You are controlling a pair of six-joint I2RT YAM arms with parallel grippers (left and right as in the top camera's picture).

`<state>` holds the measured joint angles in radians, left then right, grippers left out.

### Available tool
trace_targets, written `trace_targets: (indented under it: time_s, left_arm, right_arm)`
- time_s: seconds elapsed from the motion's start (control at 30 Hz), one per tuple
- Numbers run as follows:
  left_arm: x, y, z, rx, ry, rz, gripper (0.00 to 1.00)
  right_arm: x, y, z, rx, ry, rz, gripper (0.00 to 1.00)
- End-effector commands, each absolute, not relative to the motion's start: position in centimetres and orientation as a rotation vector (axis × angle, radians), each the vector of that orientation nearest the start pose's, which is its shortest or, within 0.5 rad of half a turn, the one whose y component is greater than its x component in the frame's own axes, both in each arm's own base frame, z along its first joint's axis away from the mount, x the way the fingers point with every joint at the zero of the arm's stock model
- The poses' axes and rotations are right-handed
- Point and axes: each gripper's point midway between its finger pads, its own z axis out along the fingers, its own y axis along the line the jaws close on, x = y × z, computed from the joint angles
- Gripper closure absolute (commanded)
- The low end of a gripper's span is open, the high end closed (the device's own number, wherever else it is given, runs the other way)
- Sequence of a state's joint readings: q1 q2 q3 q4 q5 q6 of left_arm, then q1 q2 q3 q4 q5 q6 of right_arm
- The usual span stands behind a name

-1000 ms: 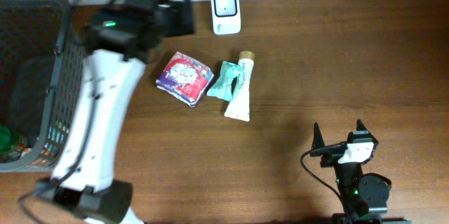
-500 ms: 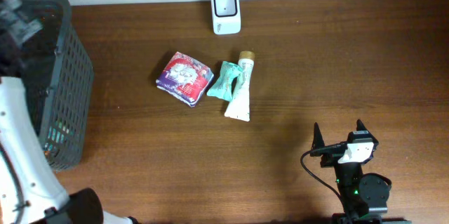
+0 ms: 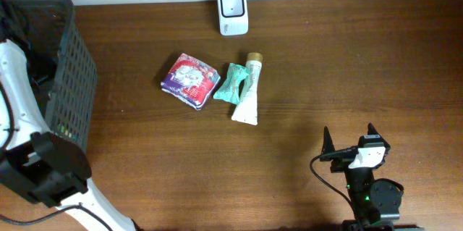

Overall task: Scan the item barcode
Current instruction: 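Reach into the basket and grasp the small green Kleenex tissue pack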

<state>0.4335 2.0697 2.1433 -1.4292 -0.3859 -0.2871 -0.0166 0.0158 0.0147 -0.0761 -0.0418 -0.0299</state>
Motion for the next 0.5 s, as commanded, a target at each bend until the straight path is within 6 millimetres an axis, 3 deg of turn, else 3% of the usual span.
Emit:
trace_targets:
  time_s: [0.0,0.1,0.13,0.27,0.47]
  left_arm:
    - [36.3,24.1,16.3,-1.174,2.772,0.579,0.01]
    - [37.7,21.1,14.1,-1.219,2.824,0.246,0.01]
    - [37.6,20.9,13.9,-1.224,2.839,0.234,0.01]
    - [36.7,21.9,13.2,-1.405,2.779,0.25,0.0]
    - [34.6,24.0,13.2,-1.481,2.775,0.252,0.02]
  right_arm:
    - [24.6,0.6,15.5,-0.052,1.651,0.009,0.01]
    - [24.6,0.6,15.5,-0.052,1.651,0.009,0.01]
    - [24.6,0.6,15.5,-0.052,1.651,0.009,0.01]
    - [24.6,0.6,15.5,-0.052,1.651,0.009,0.01]
    - [24.6,0.6,15.5,-0.052,1.651,0.009,0.01]
